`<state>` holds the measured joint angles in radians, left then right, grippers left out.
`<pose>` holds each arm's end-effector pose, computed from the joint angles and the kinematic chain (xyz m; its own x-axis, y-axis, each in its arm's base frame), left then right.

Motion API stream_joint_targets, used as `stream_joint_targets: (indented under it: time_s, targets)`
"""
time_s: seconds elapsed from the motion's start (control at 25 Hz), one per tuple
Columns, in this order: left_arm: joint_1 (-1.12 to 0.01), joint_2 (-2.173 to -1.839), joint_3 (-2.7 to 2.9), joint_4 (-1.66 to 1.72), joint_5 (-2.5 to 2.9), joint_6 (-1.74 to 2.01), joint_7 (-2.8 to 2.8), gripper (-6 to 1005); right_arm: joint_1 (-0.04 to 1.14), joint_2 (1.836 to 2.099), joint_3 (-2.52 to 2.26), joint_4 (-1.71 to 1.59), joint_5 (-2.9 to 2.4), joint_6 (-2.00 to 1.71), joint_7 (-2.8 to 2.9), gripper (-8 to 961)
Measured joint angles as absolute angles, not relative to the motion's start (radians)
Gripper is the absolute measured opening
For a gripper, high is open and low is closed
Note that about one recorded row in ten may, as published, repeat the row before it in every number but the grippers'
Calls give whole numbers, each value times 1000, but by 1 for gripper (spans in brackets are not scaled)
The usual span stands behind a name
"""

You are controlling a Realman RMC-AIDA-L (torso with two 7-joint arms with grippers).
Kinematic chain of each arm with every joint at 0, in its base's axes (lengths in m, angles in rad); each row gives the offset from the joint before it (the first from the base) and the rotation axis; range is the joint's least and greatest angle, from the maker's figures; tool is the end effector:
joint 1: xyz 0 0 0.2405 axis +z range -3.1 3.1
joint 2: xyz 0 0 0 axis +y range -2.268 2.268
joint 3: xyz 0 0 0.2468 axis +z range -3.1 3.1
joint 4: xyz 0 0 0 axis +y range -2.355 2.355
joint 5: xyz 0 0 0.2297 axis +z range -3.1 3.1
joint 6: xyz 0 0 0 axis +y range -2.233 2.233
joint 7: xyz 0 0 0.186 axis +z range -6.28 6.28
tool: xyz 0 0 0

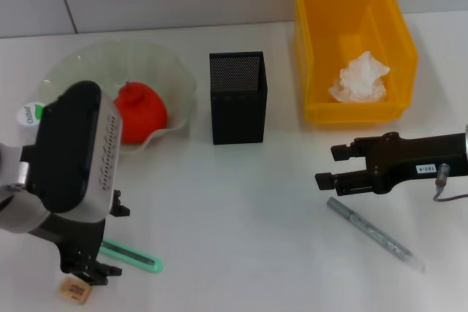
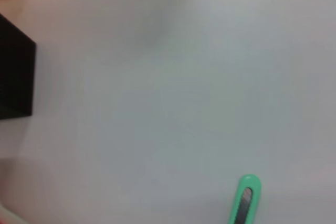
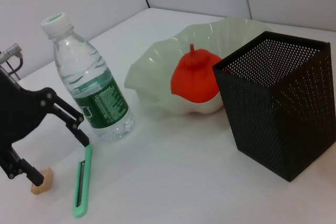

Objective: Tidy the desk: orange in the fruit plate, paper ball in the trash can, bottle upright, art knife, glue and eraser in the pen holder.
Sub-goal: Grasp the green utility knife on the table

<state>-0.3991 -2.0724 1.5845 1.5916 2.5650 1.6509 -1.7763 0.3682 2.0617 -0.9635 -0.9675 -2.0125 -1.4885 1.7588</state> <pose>-0.1911 0.3156 -0.0420 0.8625 -0.1671 -0.4776 -0.2038 -0.9787 -0.0255 0.2692 0.3443 -0.0146 0.7788 -0.5297 -0.3361 -0.6022 -0.7813 -0.1640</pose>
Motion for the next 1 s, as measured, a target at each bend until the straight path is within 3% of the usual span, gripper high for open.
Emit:
stream_joint_targets:
  time_s: [1.0]
  targets:
    - [-483,-2077,1756,1613,2692,1677,-1818,825,371,2065,-971,-930,-2007,-1493,1742,766]
